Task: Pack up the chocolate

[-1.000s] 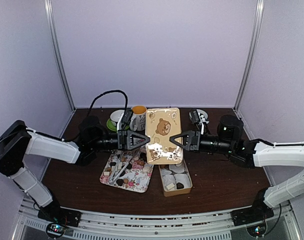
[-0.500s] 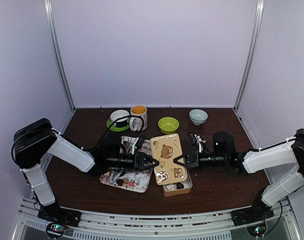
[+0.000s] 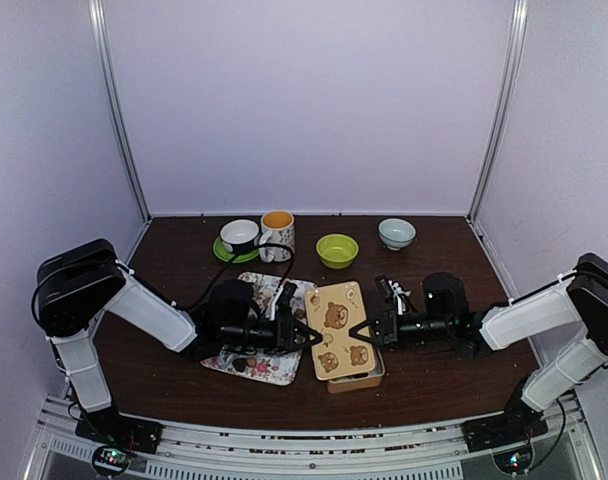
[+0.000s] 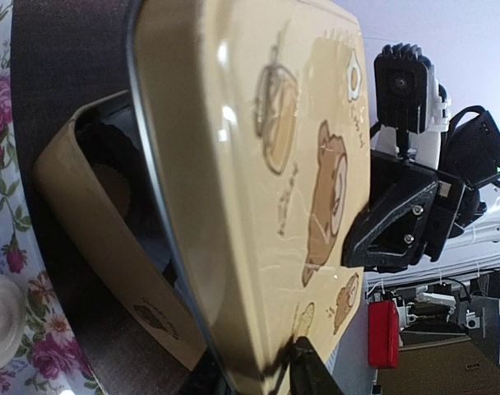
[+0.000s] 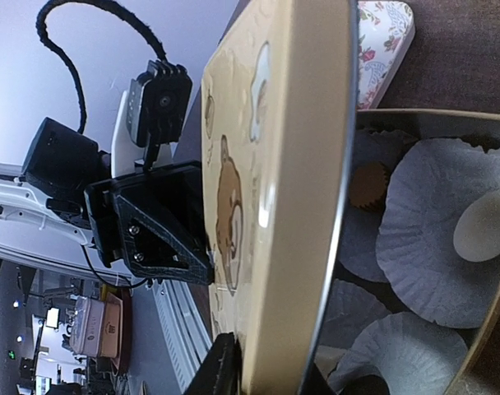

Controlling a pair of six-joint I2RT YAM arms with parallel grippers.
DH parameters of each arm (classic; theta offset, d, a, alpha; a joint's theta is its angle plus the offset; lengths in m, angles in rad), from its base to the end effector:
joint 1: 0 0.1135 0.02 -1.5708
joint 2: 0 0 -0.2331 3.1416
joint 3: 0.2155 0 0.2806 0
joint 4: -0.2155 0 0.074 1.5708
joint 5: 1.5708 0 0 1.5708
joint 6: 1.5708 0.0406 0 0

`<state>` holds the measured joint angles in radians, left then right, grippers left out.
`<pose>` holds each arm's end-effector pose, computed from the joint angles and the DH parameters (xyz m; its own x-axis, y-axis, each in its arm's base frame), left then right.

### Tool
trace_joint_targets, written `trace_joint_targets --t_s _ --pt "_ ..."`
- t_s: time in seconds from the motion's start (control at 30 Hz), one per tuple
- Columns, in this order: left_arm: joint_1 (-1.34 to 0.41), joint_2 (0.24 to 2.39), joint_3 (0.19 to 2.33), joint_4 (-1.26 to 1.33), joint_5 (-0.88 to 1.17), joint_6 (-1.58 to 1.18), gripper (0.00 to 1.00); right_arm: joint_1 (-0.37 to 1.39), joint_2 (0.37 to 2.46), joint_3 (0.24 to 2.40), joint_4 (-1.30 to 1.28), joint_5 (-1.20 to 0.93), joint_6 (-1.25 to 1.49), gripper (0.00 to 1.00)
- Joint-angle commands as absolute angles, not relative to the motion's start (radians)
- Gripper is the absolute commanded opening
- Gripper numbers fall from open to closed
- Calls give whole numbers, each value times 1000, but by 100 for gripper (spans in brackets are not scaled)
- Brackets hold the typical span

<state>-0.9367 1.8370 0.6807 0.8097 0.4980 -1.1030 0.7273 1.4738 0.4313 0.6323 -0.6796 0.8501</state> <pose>0.1916 -0.2933 0.0744 -0.9600 -0.0181 -0.2793 0.2595 0.3158 -0.9127 0.1954 0.2080 0.0969 -0.9086 -0.0263 -0.4168 -0.4015 0.3298 0.8544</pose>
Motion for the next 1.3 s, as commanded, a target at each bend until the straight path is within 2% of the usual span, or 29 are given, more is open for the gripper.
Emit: trace_joint_targets --t_s 0.0,0.73,1.27 --pt "-963 1855 712 877 486 -1101 26 717 1461 422 489 -616 758 20" --pt "-968 1887 775 759 458 -1059 27 713 1413 562 114 -452 581 30" --pt "-968 1878 831 565 405 -967 27 713 1342 654 -134 -325 517 52"
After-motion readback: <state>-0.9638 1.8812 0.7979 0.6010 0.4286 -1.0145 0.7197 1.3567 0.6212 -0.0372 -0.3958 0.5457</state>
